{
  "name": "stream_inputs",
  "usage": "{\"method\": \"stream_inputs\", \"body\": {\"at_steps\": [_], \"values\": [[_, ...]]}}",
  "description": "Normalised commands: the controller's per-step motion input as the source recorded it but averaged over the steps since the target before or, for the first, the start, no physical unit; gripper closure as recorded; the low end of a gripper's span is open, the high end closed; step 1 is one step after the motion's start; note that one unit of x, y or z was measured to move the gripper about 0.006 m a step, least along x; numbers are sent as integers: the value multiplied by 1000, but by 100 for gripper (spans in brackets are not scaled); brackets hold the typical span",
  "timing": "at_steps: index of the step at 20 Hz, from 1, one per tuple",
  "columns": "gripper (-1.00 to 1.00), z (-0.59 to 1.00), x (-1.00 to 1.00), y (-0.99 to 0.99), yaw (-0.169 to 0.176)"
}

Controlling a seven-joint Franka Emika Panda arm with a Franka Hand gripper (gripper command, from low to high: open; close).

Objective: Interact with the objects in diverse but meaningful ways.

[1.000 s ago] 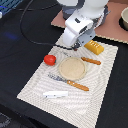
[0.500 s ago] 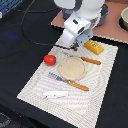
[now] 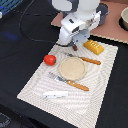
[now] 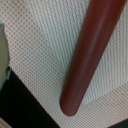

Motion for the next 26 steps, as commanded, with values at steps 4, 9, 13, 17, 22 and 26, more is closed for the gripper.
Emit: {"method": "stream_inputs", "body": {"at_steps": [4,9,13,17,22,26], "values": [[100,-344,-506,188,-15],[100,-306,-379,197,-1],[100,-285,-279,182,0],[100,-300,-236,166,0],[100,-297,-195,121,0],[100,-253,-126,147,5]]}}
